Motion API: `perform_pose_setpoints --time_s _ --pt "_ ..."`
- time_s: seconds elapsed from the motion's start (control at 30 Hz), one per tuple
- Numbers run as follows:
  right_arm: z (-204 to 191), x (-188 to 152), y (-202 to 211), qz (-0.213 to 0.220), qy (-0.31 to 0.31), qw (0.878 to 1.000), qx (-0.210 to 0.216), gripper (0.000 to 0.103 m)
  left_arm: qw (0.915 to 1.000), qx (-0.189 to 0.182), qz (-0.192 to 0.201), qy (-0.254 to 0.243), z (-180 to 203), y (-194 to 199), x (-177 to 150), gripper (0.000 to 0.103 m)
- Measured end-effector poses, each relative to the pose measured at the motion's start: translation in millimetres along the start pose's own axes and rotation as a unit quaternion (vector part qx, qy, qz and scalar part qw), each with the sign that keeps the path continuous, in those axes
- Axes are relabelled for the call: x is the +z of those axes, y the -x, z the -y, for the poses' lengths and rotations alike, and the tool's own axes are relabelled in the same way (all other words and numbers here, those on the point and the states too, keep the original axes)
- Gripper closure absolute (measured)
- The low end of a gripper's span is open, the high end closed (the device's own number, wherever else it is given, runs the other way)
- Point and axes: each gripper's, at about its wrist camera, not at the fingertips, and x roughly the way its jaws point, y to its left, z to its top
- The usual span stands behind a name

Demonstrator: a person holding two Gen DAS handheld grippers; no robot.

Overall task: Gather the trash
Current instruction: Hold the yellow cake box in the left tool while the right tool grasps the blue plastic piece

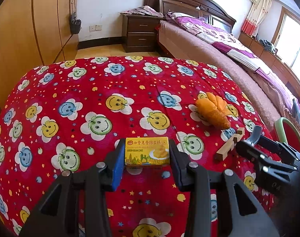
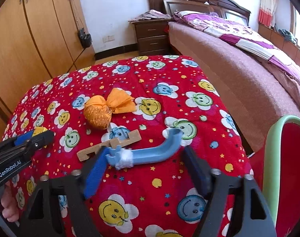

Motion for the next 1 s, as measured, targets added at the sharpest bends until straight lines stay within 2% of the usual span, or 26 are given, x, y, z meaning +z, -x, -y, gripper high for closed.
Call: perform_pose_setpoints --time_s 0.3,0.73,1.0 --pt "1.4 -7.5 14.6 0.017 -0.013 1.0 -0.001 0.032 1.0 -0.007 0.004 -0.005 1.4 5.2 -0.9 0.061" --pt "9.5 -42.0 81.1 0.066 -0.051 0.996 0.015 0.032 0.9995 -0.023 0.015 -0.014 9.6 19.6 -4.3 0.061" --pt "22.3 -61.4 121.8 0.088 -0.073 0.993 0.021 0.032 0.9979 -0.043 0.039 -0.03 20.2 51.7 -0.5 0.061"
